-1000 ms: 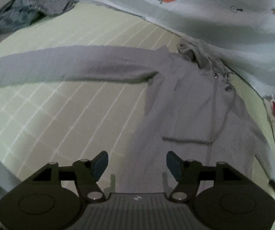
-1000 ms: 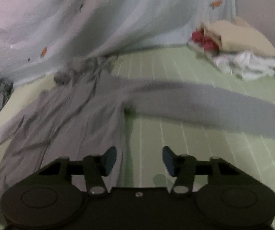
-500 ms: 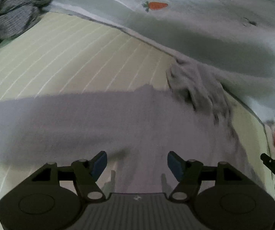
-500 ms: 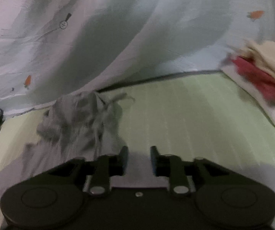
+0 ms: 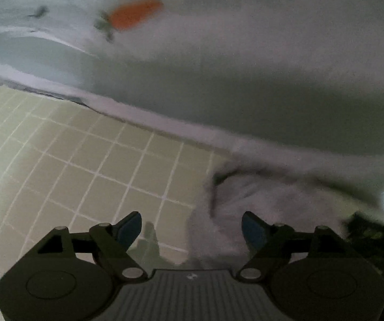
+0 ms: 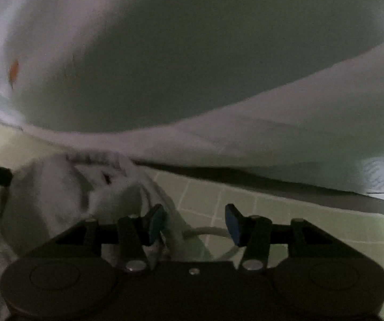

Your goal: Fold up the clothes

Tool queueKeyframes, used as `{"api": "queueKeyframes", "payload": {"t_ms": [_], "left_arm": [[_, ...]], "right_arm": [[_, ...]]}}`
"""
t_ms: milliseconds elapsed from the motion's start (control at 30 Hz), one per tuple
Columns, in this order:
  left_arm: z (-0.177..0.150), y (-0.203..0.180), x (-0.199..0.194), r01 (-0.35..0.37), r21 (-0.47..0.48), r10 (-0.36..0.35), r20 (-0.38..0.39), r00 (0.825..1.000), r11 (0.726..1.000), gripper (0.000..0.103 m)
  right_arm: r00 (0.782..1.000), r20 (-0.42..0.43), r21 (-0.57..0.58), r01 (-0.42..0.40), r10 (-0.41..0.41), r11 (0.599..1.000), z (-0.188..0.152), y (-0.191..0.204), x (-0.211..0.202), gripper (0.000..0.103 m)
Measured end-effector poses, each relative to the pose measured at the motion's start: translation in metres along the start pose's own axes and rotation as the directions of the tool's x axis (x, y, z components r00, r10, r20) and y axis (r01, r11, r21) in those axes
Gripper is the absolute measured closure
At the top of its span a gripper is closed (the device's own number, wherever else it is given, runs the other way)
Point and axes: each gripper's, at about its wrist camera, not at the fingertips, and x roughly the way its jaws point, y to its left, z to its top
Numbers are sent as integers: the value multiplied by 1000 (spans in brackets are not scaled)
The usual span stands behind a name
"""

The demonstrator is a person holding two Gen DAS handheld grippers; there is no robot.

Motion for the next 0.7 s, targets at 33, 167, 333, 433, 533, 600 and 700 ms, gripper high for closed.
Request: {"api": "queueKeyframes", "payload": {"t_ms": [33,167,333,433,533,600,700], "left_arm": [[-1,-3,8,-23,30,23,-14,1000,999,20],[-1,-6,14,-64,111,62,24,998,992,17],[7,0,20,-105,73,101,53,993,992,17],[24,-1,21,-240,97,227,128,965,966,17],[41,-14,-9,-247,85,212,299,931,965,17],[45,-31,-21,-299,118,233,387,892,947,17],[46,-47,-9,-283,204,211,314,926,937,16]], "right_arm": [[1000,-5,-5,-11,11,1000,-2,0,4,51],[997,-20,-20,-79,78,997,-4,3,9,51],[998,-16,-145,-70,69,987,1,13,16,54],[994,56,-201,100,-91,974,13,14,13,75],[977,183,-143,139,-112,980,29,2,-18,69],[957,257,-130,170,-132,977,34,2,-37,61],[964,222,-145,183,-149,972,29,4,-38,36]]}}
